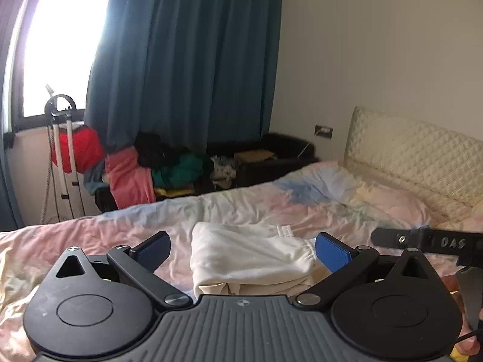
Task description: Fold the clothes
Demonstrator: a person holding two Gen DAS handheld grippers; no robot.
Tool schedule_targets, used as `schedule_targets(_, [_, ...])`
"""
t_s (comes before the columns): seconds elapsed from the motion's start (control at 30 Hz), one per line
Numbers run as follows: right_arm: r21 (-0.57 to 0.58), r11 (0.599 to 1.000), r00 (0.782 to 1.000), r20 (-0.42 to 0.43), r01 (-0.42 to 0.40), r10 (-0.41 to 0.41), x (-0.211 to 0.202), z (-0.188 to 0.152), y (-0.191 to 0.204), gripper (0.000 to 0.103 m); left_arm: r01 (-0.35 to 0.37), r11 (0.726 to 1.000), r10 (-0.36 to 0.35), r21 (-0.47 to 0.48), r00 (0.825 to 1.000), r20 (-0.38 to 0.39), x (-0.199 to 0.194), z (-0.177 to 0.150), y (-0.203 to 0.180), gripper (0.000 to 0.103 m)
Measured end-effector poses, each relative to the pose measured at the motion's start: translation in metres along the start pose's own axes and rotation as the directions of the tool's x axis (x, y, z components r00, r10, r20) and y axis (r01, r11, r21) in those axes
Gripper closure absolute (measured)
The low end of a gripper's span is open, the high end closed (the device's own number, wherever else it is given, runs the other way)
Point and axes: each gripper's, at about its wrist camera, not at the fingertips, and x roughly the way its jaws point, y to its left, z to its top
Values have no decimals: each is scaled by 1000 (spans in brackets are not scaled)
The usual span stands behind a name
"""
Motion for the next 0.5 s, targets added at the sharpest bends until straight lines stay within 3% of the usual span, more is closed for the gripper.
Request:
schedule_targets(0.23, [-88, 996, 997, 74, 4, 3, -43, -34, 24, 14, -40, 999, 40, -5, 999, 16, -62, -21, -9, 0])
schedule_targets(0.5, [-168, 985, 995, 93, 45, -30, -49, -74, 51, 14, -113, 994, 113, 11, 993, 17, -92, -63, -10, 0])
